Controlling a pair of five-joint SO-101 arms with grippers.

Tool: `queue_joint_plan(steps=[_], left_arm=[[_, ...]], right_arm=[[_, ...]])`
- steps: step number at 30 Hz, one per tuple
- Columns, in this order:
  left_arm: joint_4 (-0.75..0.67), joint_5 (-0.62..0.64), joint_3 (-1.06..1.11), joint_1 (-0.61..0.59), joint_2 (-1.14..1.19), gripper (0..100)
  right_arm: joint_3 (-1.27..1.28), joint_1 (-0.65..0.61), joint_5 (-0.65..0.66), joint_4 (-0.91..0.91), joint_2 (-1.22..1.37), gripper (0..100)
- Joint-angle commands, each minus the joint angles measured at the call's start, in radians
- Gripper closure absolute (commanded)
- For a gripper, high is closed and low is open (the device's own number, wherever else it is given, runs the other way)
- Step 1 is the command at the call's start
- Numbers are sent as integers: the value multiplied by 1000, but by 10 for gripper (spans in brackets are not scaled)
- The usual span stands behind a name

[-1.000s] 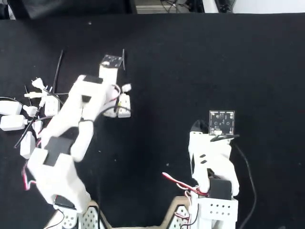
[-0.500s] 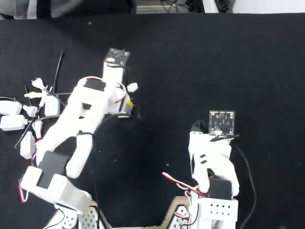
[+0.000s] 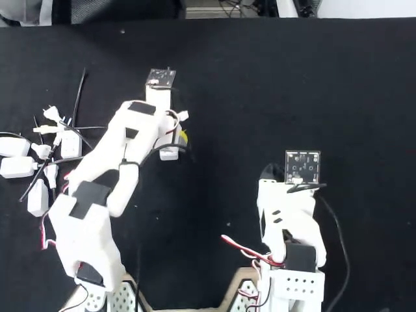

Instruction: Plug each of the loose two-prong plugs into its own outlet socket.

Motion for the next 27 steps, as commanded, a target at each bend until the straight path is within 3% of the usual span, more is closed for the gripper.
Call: queue_joint_plan(steps=[1, 4, 8, 17, 24, 27], left_arm=[[-12, 6, -73, -1, 5, 738], [-8, 3, -68, 1, 14, 795], [-11, 17, -15, 2, 5, 982], [-5, 198, 231, 64, -201, 970], [-114, 150, 532, 128, -450, 968], [-115, 132, 610, 128, -496, 893]], right_arm=[[-47, -15, 0, -28, -48, 984], [-47, -15, 0, -28, -48, 984], [-48, -15, 0, -28, -48, 984], [-48, -15, 0, -28, -48, 984], [-48, -15, 0, -28, -48, 984], [-48, -15, 0, -28, -48, 984]])
